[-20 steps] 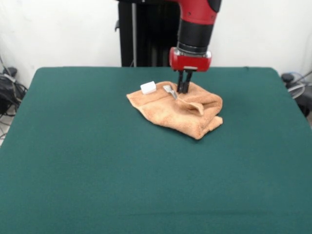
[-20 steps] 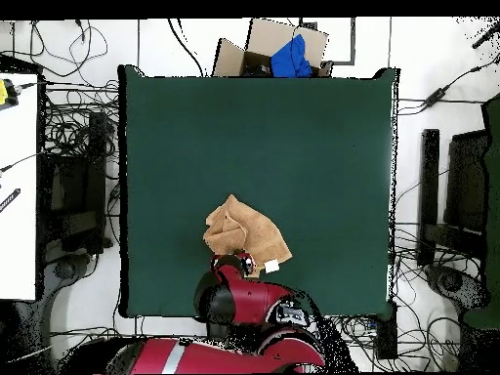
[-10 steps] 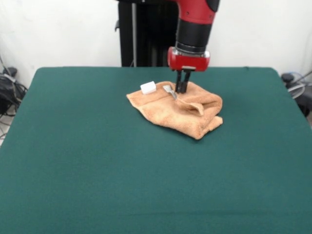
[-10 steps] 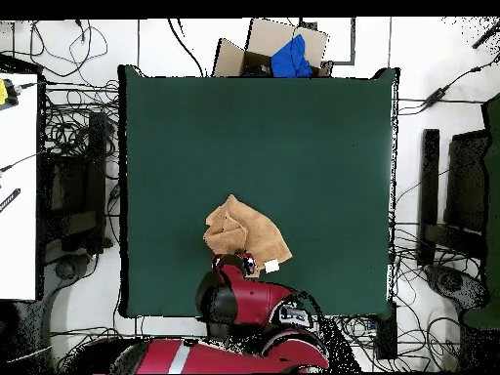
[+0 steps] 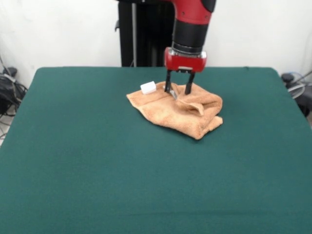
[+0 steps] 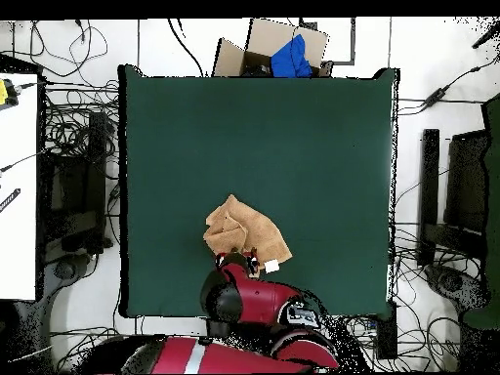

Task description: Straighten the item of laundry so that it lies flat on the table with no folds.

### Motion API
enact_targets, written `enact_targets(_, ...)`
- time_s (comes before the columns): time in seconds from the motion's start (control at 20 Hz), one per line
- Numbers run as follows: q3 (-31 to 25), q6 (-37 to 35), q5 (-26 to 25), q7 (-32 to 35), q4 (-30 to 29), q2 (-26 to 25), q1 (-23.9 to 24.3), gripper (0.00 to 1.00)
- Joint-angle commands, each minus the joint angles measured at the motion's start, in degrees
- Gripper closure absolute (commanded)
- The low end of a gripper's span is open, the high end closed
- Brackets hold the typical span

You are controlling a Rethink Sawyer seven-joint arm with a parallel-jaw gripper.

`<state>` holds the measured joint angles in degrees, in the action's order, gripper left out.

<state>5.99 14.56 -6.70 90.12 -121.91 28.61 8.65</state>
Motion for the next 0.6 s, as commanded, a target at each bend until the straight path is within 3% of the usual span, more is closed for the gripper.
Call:
enact_targets(0.05, -6.4, -1.6, 0.8, 11.3, 3.1, -1.1, 1.7, 0.0)
enact_targets(0.6, -7.5, -1.5, 3.3, 13.0, 3.7, 0.0, 0.9, 0.0)
